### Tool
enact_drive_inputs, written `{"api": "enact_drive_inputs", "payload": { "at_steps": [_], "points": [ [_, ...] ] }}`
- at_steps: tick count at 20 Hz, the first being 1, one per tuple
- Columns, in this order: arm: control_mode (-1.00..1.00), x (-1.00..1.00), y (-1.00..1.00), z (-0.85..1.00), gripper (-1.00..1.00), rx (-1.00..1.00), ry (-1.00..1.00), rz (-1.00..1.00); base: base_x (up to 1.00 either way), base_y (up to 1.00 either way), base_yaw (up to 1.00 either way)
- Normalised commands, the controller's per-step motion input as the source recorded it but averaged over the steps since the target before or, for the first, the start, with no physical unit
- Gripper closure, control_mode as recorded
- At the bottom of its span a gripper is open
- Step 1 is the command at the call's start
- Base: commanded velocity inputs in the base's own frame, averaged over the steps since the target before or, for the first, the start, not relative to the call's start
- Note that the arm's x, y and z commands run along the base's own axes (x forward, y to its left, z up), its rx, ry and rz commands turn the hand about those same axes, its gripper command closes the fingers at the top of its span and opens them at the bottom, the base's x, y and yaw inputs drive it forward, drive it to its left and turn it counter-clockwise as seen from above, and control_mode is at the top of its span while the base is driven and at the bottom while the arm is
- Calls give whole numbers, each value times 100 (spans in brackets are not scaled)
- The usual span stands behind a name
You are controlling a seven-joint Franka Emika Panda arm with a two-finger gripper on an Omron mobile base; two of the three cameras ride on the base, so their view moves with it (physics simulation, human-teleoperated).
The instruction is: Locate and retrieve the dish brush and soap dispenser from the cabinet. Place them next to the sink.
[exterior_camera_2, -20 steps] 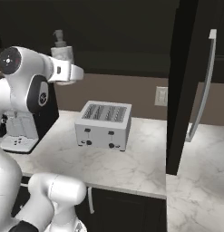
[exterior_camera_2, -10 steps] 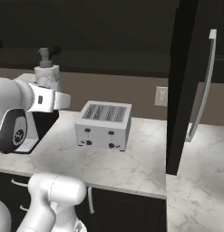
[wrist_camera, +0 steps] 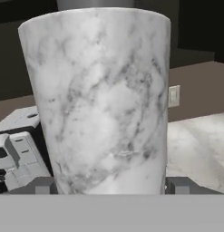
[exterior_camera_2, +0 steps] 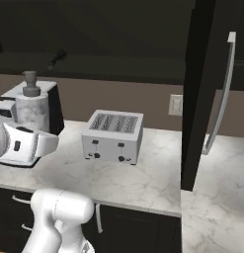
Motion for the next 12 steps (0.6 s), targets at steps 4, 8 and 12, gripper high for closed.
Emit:
{"api": "enact_drive_inputs", "payload": {
  "at_steps": [4,8,12],
  "points": [
    [-100,-83,13,-6,100,3,8,2,0,0,0],
    [-100,-88,22,-10,100,-1,4,1,0,0,0],
    [-100,-89,6,-21,100,-8,-9,1,0,0,0]
  ]
}}
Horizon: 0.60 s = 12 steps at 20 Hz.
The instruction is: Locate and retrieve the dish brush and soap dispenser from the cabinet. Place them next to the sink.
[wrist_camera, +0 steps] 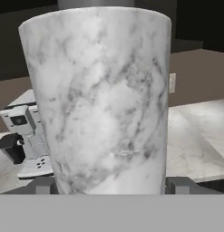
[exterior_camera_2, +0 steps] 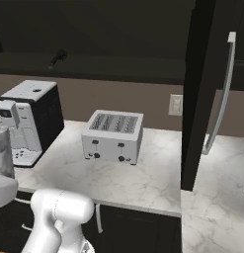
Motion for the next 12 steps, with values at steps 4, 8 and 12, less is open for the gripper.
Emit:
{"api": "enact_drive_inputs", "payload": {
  "at_steps": [4,8,12],
  "points": [
    [-100,-67,0,-21,100,-7,-13,0,0,0,0],
    [-100,-53,0,-20,100,-2,-19,0,0,0,0],
    [-100,-54,0,-20,100,-7,-27,0,0,0,0]
  ]
}}
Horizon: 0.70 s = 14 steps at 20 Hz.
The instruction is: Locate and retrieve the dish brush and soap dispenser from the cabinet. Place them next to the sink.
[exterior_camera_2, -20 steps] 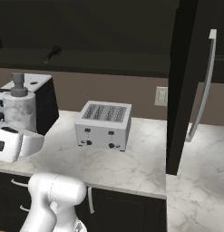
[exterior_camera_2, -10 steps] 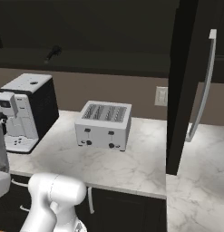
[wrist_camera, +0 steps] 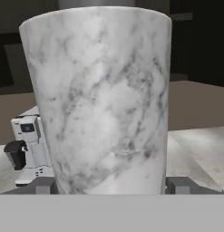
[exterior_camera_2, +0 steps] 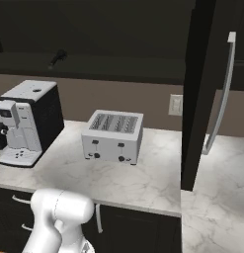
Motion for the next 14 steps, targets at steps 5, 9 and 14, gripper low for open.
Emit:
{"api": "enact_drive_inputs", "payload": {
  "at_steps": [5,9,14],
  "points": [
    [-100,-20,1,-12,100,-5,-15,1,0,0,0],
    [-100,0,0,0,100,0,0,0,0,0,0],
    [-100,0,0,0,100,0,0,0,0,0,0]
  ]
}}
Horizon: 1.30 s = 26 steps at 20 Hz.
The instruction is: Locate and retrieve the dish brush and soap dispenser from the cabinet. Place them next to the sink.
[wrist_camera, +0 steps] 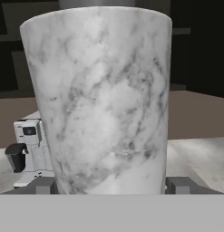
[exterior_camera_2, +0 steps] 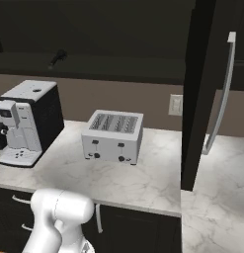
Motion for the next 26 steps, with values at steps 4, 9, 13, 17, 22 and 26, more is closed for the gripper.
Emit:
{"api": "enact_drive_inputs", "payload": {
  "at_steps": [4,9,13,17,22,26],
  "points": [
    [-100,0,0,0,100,0,0,0,0,0,0],
    [100,0,0,0,100,0,0,0,-2,2,0],
    [100,0,0,0,100,0,0,0,-16,0,-2],
    [100,0,0,0,100,0,0,0,-71,0,-6],
    [100,0,0,0,100,0,0,0,-62,0,-6],
    [100,0,0,0,100,0,0,0,-12,1,-4]
  ]
}}
